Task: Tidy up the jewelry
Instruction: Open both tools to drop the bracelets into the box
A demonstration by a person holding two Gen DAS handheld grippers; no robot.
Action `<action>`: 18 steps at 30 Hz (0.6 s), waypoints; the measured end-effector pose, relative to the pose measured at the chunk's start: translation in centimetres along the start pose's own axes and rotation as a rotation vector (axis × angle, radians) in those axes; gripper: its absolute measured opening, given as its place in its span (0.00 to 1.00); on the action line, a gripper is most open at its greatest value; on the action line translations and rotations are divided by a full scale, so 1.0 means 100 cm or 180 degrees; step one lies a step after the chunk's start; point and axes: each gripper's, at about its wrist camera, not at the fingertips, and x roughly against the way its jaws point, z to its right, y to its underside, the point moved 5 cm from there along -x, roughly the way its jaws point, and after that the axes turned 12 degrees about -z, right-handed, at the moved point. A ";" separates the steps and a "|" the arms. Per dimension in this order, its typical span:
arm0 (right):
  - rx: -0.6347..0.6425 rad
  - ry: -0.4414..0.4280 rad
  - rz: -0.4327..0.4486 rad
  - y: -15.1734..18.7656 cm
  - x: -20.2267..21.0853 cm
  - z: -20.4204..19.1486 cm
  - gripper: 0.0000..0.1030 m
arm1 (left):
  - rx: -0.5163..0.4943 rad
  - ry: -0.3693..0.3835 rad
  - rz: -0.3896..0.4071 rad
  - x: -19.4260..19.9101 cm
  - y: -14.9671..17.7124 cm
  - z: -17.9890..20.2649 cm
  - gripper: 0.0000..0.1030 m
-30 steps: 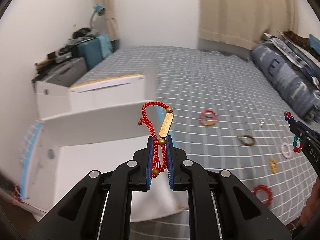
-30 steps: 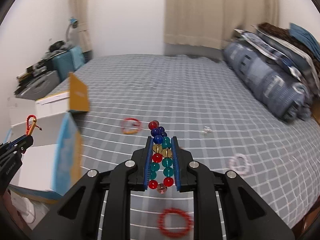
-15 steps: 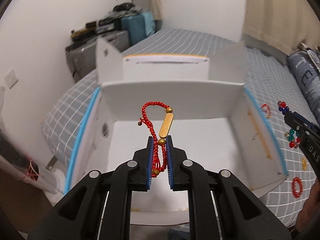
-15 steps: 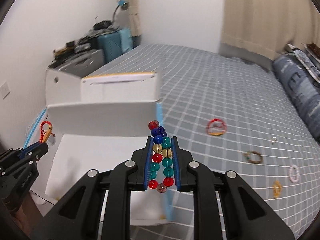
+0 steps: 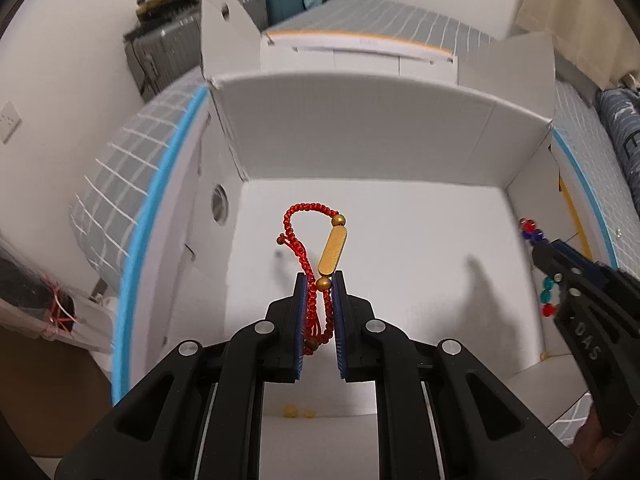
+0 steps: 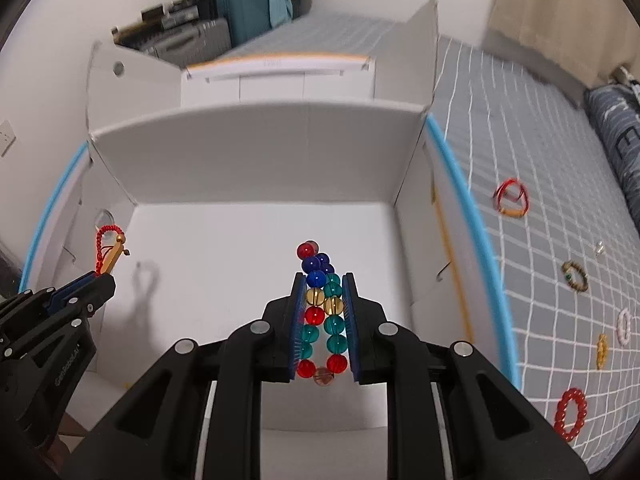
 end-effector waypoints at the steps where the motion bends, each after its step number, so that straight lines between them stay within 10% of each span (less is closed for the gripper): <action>1: -0.0011 0.0002 -0.0068 0.000 -0.005 -0.001 0.17 | -0.0002 -0.0022 -0.0027 -0.001 0.000 0.001 0.11; 12: -0.0012 0.0027 -0.0173 0.002 -0.014 0.001 0.17 | 0.0068 -0.0177 -0.0029 -0.004 0.000 -0.006 0.16; 18: -0.0041 -0.0014 0.0034 0.006 0.006 0.006 0.50 | 0.0150 -0.0289 0.0151 0.013 0.000 -0.012 0.62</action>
